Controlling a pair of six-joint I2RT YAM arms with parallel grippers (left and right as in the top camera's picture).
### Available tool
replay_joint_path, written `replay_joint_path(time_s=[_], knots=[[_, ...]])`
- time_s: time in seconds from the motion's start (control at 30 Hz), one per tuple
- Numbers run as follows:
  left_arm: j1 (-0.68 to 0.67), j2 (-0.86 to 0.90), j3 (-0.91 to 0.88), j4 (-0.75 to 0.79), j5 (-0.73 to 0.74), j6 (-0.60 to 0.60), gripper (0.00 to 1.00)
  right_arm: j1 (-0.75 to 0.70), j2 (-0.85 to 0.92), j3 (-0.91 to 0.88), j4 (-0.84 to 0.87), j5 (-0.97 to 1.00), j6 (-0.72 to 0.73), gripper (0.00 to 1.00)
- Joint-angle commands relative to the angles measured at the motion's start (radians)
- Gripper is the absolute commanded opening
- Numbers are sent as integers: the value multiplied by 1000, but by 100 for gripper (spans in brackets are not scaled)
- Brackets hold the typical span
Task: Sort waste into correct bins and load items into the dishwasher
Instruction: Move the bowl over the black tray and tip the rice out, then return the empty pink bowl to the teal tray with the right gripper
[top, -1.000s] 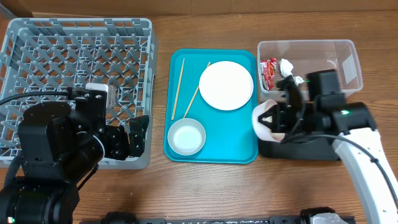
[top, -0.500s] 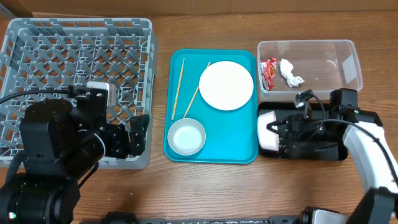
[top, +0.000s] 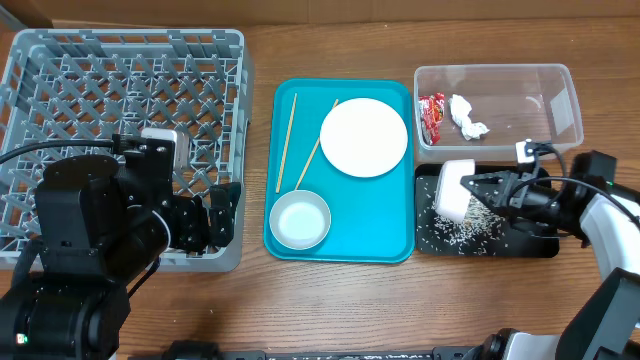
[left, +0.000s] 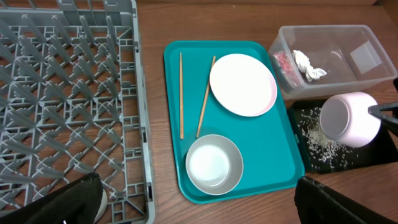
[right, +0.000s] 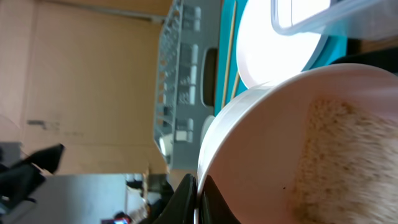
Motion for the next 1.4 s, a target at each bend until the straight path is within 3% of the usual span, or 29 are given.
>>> replay_joint_path(time_s=[0.0, 0.27, 0.73, 0.83, 0.9, 0.97, 1.1, 1.2, 1.3, 1.37], knots=[[-5, 6, 6, 0, -9, -14, 100, -28, -1, 4, -6, -80, 38, 4], [-5, 7, 6, -2, -9, -14, 100, -76, -1, 4, 9, -132, 229, 4], [-5, 8, 6, -2, -9, -14, 100, -101, 3, 4, 46, -212, 189, 4], [-5, 8, 6, -2, -9, -14, 100, -93, 2, 5, -49, -269, 166, 4], [-5, 8, 6, -2, -9, -14, 100, -89, 4, 5, 0, -221, 124, 4], [-5, 8, 6, -2, -9, -14, 100, -89, 10, 5, 47, -107, 238, 4], [-5, 8, 6, -2, -9, -14, 100, -76, 8, 5, 13, -254, 114, 4], [-5, 8, 6, -2, -9, -14, 100, -79, 13, 5, 47, -153, 253, 4], [-5, 8, 6, -2, -9, -14, 100, -66, 8, 9, 13, -259, 121, 4], [-5, 8, 6, -3, -9, -14, 100, -73, 14, 9, 69, -131, 246, 4]])
